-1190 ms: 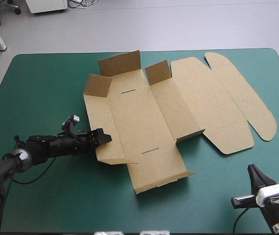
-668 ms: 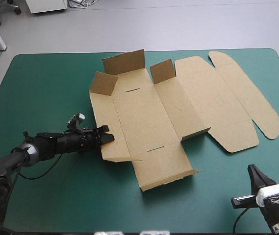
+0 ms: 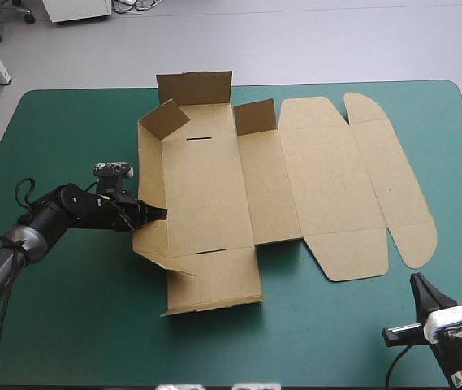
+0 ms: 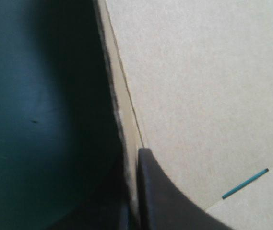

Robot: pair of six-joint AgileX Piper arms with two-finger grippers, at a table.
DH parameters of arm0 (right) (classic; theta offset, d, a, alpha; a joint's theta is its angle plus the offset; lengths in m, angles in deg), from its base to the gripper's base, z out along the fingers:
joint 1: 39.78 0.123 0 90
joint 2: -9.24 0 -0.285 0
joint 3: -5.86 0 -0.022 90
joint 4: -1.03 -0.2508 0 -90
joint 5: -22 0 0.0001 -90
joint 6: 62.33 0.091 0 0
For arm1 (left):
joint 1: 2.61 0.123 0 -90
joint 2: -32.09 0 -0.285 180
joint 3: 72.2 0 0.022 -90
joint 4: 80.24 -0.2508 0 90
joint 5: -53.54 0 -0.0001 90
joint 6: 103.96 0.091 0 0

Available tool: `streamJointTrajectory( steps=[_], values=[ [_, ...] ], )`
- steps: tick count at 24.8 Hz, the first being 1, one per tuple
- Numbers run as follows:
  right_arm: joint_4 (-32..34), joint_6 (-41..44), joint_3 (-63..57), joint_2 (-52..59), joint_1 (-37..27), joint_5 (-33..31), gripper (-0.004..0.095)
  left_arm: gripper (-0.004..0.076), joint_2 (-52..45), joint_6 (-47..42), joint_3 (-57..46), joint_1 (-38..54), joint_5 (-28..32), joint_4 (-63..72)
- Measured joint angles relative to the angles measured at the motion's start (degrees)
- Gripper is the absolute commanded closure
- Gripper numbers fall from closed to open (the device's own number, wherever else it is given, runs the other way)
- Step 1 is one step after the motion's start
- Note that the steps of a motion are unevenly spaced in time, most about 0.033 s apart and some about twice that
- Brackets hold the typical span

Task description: Fold the box

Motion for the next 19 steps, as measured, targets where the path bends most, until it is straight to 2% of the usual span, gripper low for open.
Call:
streamJointTrajectory(
  steps=[3, 10, 19],
  values=[
    [0.0, 0.0, 0.0, 0.0, 0.0, 0.0, 0.0928, 0.0734, 0.0, -7.2, 5.4, -3.1, -3.3, -15.7],
    [0.0, 0.0, 0.0, 0.0, 0.0, -0.2, 0.0928, 0.0734, 0.9, -13.2, 16.5, -12.0, -10.6, -34.1],
    [0.0, 0.0, 0.0, 0.0, 0.0, -0.2, 0.0928, 0.0734, 5.6, -13.2, 28.9, -16.8, -21.0, -52.5]
  ],
)
